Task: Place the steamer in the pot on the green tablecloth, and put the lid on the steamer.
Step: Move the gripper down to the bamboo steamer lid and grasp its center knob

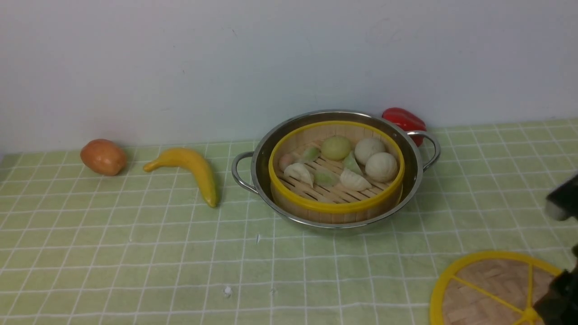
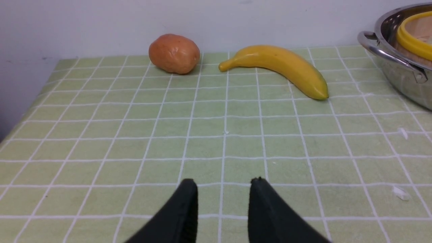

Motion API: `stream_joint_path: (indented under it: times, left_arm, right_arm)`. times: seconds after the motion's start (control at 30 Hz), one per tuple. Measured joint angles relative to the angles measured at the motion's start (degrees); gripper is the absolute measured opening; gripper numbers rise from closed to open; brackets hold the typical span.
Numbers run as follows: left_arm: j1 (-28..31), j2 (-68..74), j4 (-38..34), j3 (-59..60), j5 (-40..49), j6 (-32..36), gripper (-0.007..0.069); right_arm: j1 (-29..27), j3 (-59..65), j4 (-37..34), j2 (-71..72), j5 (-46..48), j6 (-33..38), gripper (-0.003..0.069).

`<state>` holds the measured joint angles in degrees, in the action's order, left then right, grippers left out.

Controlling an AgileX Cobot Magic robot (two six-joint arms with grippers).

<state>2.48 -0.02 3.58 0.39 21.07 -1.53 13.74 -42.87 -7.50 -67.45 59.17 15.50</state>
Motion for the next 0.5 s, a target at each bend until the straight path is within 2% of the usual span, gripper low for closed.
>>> stream_joint_path:
  times: [0.23, 0.5]
  left_arm:
    - [0.00, 0.00, 0.00, 0.00, 0.00, 0.00, 0.0225]
    - [0.00, 0.00, 0.00, 0.00, 0.00, 0.00, 0.0241]
  right_arm:
    - [0.90, -3.56, 3.31, -14.09, -2.79, -5.18, 0.0240]
    - [0.94, -3.68, 7.50, -19.77, -4.21, -7.82, 0.0240]
